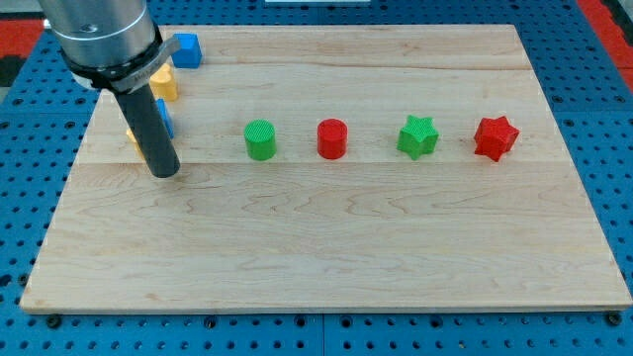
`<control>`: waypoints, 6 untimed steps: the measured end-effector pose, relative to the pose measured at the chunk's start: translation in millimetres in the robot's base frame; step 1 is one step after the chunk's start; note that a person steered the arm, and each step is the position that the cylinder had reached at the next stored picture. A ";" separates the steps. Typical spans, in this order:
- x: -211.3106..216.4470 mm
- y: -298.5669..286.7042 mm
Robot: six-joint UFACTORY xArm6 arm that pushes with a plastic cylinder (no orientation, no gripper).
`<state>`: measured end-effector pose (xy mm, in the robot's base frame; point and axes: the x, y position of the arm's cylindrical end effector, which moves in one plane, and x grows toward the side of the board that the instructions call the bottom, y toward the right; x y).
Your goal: Nudge the triangle to the left
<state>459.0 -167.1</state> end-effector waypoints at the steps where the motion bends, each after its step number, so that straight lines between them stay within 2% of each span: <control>1: -44.9 10.6; 3: -95.6 9.7; 5: -95.2 -30.0; 6: -118.1 25.6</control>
